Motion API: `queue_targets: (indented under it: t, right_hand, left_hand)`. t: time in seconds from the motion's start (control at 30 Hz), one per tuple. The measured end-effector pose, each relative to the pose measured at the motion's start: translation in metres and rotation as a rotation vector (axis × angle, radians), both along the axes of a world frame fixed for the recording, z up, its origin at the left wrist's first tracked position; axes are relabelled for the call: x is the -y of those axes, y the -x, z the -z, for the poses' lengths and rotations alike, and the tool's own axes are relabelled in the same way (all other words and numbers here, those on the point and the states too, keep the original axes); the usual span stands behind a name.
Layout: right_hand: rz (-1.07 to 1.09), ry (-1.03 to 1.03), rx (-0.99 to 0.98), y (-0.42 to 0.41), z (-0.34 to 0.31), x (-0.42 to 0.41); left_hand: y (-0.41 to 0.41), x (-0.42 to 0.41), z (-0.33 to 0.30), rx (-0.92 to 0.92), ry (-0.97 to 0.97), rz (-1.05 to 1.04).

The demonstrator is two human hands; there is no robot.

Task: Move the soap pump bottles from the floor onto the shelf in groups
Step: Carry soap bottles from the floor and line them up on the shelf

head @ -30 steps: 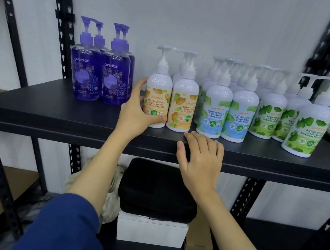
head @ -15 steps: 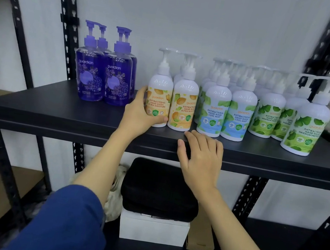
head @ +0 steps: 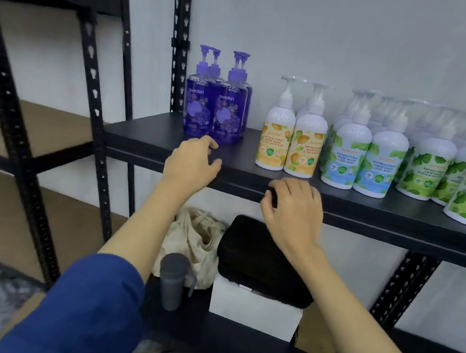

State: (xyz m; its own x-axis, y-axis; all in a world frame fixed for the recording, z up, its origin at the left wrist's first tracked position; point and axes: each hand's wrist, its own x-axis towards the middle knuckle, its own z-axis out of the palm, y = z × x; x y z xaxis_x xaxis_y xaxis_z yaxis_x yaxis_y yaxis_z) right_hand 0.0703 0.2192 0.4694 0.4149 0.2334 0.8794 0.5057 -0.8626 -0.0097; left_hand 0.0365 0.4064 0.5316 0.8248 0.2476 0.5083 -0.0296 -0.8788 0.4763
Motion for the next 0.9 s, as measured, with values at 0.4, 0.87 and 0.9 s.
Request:
queue_targets:
  t: [0.4, 0.87, 0.9]
  right_hand:
    - [-0.546, 0.187, -0.225, 0.092, 0.075, -0.156]
    - [-1.038, 0.555, -0.393, 0.212, 0.215, -0.316]
    - [-1.049, 0.579, -0.395, 0.216, 0.225, -0.321]
  left_hand:
    - [0.154, -0.104, 0.089, -0.268, -0.173, -0.473]
    - [0.352, -0.188, 0.281, -0.541, 0.35, -1.047]
    - [0.362, -0.187, 0.294, -0.534, 0.391, -1.078]
